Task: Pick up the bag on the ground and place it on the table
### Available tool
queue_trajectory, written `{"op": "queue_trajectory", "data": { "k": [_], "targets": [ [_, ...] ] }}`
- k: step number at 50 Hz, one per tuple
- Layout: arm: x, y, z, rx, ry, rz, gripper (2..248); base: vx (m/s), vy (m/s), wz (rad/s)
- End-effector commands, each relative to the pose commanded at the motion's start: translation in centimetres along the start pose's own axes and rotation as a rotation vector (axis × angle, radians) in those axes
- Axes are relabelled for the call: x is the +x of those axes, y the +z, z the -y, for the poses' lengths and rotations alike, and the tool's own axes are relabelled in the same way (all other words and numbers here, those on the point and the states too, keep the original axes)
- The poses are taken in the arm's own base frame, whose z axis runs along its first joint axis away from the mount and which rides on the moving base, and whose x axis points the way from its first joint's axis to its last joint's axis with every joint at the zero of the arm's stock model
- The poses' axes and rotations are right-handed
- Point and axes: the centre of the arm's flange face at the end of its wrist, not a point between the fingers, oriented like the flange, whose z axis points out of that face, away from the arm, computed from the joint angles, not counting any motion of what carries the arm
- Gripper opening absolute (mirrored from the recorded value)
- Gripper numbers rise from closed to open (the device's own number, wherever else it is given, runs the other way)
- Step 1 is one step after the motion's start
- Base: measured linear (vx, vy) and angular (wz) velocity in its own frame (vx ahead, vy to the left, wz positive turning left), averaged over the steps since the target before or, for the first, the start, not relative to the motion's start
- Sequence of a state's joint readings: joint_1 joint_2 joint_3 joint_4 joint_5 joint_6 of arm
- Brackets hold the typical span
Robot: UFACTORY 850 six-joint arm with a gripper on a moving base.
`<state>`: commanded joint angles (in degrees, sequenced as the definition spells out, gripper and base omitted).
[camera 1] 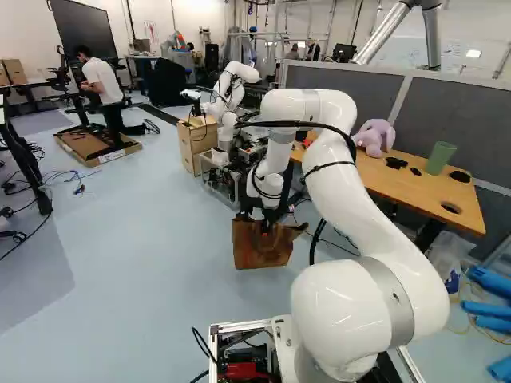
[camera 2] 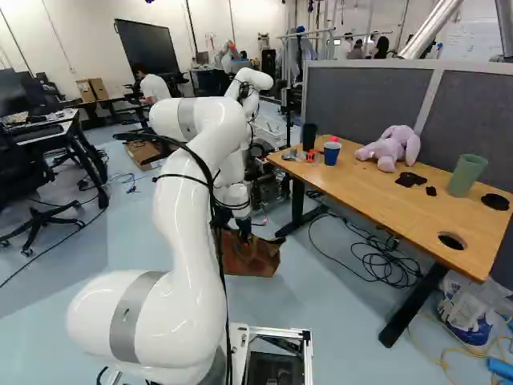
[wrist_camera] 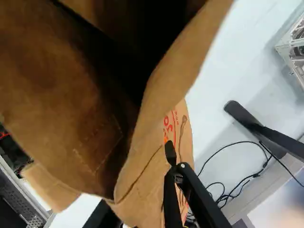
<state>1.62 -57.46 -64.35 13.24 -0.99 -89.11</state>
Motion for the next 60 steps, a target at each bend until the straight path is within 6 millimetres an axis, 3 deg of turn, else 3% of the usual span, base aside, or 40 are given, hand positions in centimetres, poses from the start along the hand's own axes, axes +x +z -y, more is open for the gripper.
{"op": "queue_trajectory", "data": {
  "k": [60],
  "targets": [
    [-0.2, -9.1, 0.9, -0.068, -0.014, -0.019, 18, 0.0, 0.0, 0.0]
  ]
}}
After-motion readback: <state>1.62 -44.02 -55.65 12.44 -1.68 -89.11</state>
